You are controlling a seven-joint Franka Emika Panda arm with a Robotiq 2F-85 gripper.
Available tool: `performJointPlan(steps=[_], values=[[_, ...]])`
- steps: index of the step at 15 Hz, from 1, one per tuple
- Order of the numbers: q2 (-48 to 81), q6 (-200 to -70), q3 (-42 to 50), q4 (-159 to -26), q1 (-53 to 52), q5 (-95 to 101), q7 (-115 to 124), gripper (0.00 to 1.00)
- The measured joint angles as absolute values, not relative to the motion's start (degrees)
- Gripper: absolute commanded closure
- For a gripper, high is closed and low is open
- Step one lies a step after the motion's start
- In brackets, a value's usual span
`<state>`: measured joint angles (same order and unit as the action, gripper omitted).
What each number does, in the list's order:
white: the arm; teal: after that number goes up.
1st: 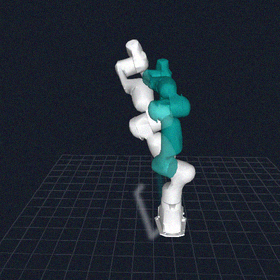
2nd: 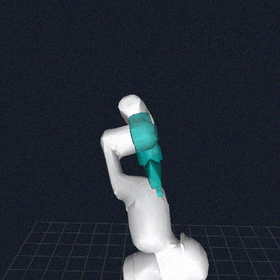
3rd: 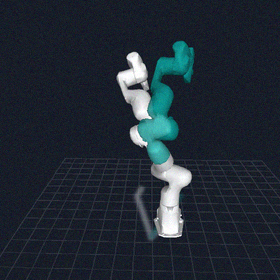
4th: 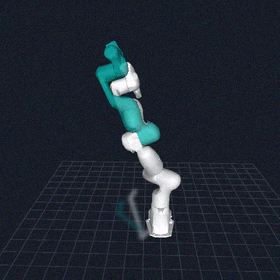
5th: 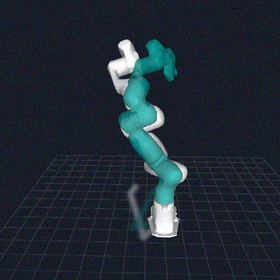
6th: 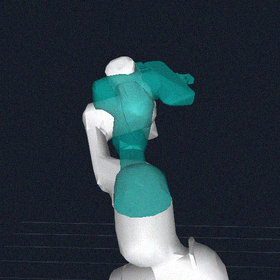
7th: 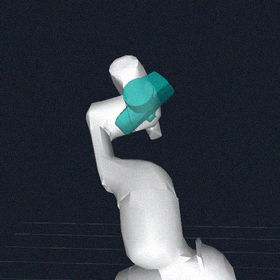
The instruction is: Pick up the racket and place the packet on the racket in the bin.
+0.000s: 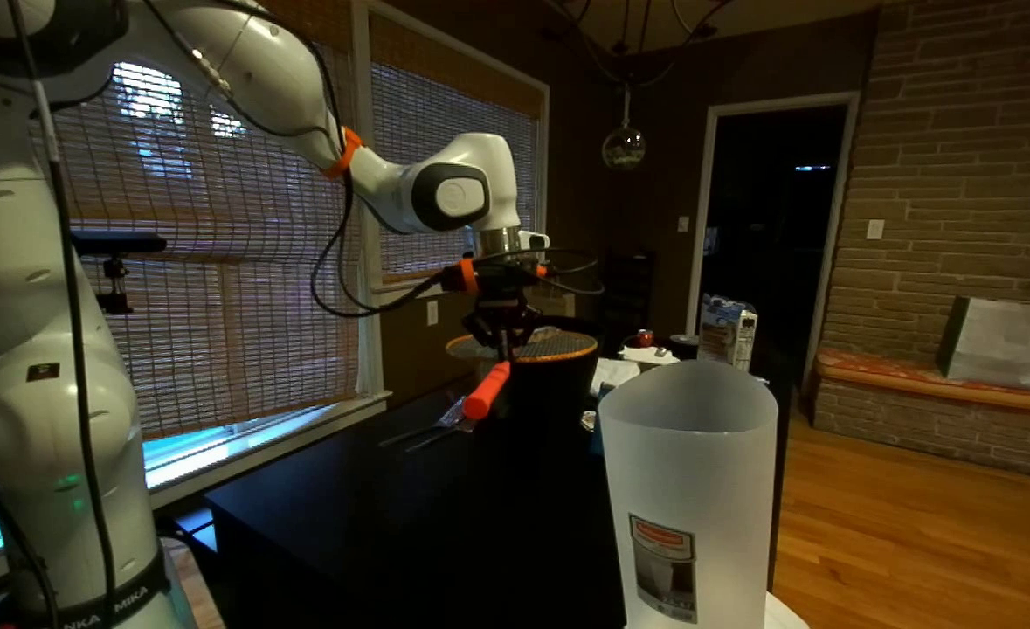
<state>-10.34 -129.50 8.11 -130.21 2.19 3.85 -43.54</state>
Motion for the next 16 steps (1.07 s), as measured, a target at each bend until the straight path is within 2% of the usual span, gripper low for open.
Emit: performJointPlan(steps=[7, 16], values=[[-8.10, -127.22, 6.84, -123.50, 1.73, 3.83, -43.54, 0.97], [1.24, -119.95, 3.74, -111.13, 1.47, 5.33, -43.54, 0.97]])
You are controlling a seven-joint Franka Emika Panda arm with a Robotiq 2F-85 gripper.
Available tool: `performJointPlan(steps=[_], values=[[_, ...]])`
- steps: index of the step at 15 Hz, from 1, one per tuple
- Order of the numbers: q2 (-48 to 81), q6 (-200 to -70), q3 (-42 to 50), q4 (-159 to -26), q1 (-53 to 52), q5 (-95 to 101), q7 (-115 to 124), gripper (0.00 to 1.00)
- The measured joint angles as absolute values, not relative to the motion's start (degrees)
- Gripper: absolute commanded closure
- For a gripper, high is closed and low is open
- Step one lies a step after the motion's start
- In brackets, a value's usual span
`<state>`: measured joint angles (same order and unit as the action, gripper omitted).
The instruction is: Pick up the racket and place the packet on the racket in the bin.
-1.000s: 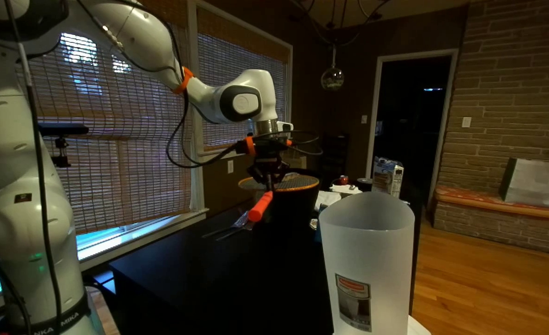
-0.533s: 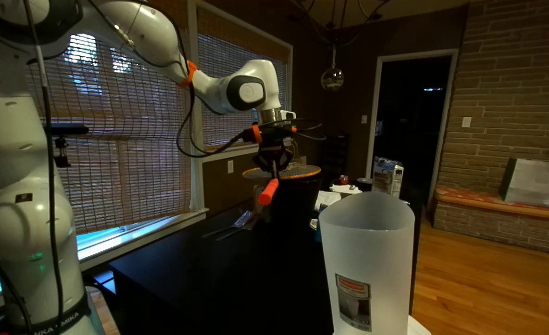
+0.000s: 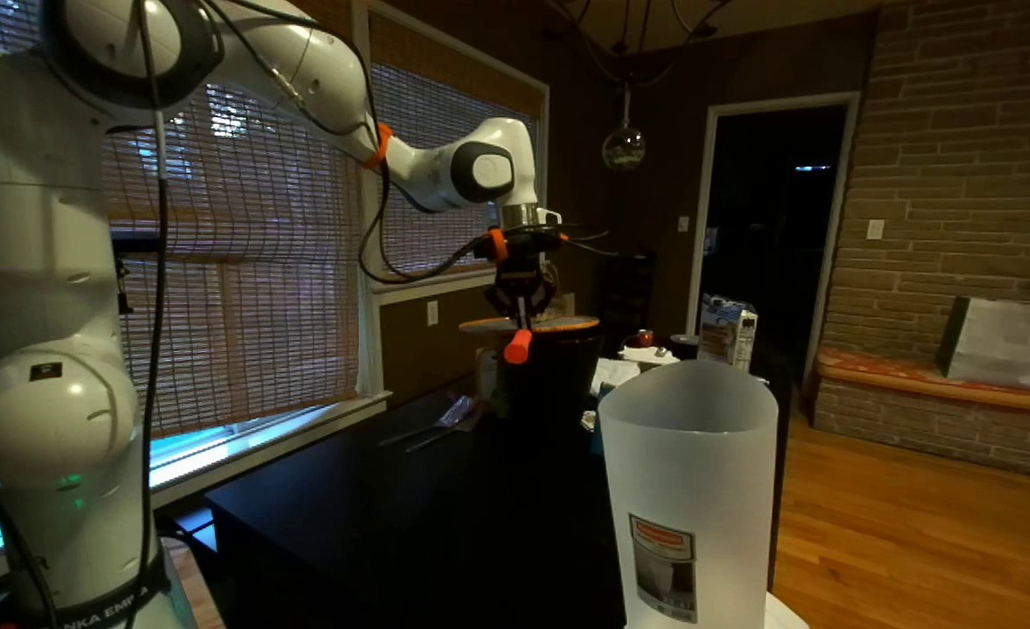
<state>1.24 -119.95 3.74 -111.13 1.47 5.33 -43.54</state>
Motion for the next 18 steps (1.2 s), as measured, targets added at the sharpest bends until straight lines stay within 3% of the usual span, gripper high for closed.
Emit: performJointPlan(steps=[18], values=[[14.07, -104.59, 0.71, -88.85, 1.38, 11.03, -43.53, 0.97]])
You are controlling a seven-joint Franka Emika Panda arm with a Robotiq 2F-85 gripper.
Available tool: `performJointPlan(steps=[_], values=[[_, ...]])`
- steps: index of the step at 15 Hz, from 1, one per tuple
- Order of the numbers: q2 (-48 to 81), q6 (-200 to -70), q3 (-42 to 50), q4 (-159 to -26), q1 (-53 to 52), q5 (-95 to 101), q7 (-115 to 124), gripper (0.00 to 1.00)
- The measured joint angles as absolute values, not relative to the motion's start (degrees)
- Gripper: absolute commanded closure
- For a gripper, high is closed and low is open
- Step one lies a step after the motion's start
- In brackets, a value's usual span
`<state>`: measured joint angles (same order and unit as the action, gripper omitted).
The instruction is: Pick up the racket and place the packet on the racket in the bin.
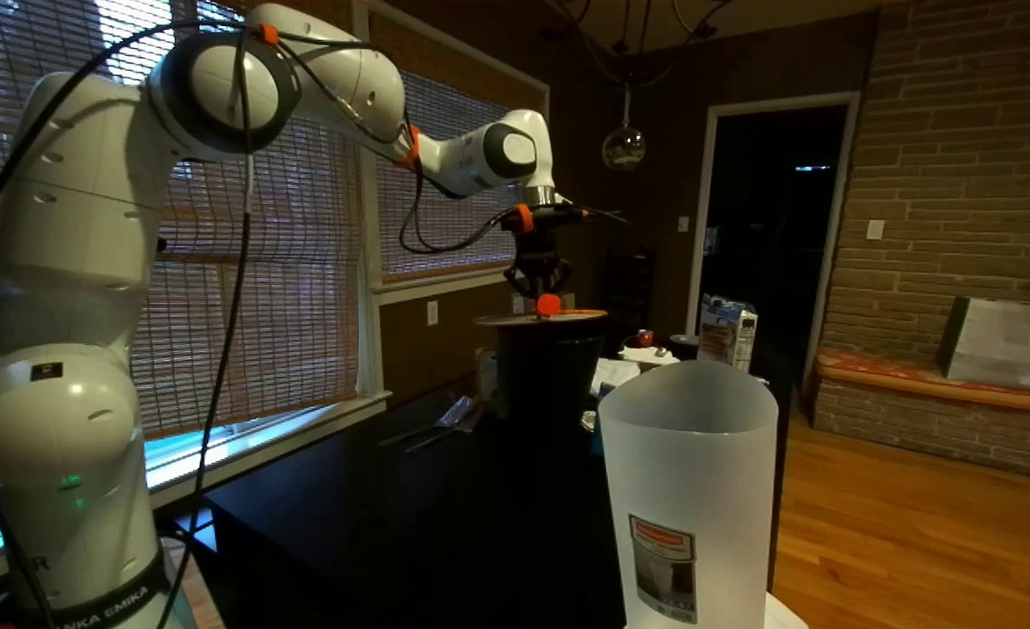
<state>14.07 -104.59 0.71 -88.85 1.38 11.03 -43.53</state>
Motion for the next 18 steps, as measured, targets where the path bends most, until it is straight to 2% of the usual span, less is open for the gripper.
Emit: performJointPlan(steps=[9, 18], values=[[18.61, -99.81, 0.53, -81.33, 1.35, 12.86, -42.65, 0.97], [23.21, -85.39, 0.60, -69.70, 1.37, 12.86, -40.45, 0.97]])
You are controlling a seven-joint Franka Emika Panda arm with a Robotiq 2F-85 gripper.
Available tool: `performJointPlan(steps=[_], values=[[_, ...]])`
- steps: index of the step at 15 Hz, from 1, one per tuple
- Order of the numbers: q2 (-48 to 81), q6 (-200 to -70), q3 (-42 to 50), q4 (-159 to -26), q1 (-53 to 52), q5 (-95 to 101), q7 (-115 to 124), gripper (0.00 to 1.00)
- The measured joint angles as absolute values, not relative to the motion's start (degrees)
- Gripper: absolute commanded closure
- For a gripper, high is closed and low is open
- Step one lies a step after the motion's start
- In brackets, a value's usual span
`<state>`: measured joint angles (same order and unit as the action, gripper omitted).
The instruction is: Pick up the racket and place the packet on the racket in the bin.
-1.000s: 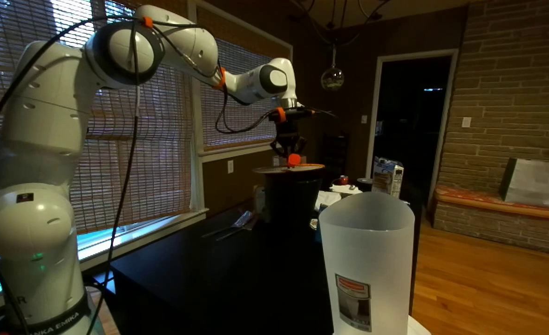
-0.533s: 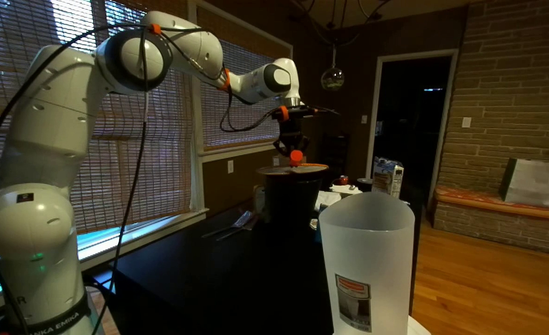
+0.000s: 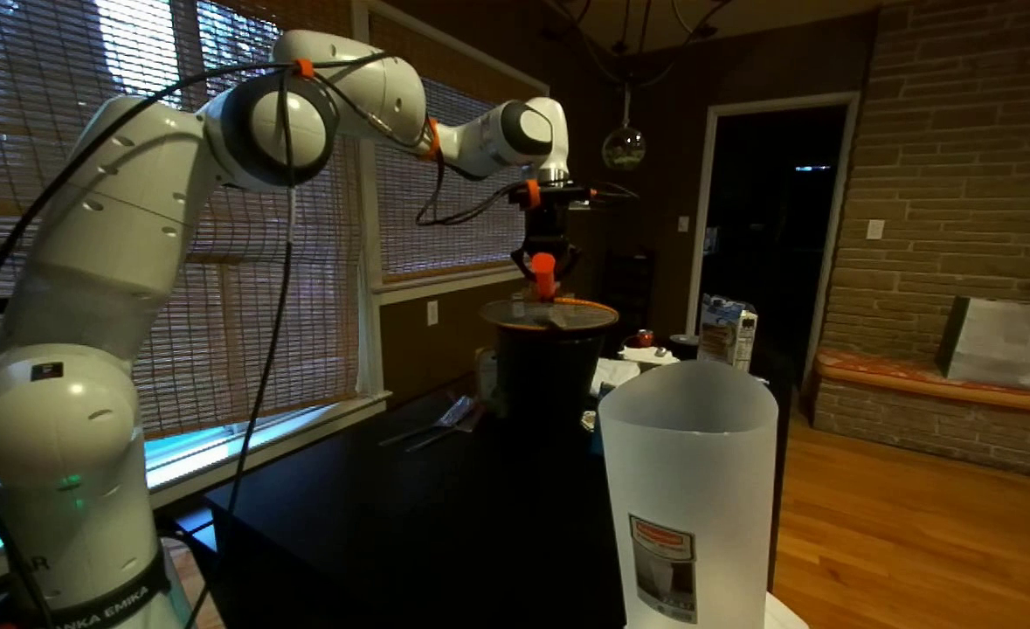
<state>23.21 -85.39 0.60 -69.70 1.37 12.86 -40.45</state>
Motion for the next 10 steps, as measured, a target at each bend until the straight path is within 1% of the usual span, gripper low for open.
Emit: performJointPlan(steps=[10], values=[[28.45, -77.50, 0.51, -58.77, 1.05, 12.90, -39.15, 0.97]])
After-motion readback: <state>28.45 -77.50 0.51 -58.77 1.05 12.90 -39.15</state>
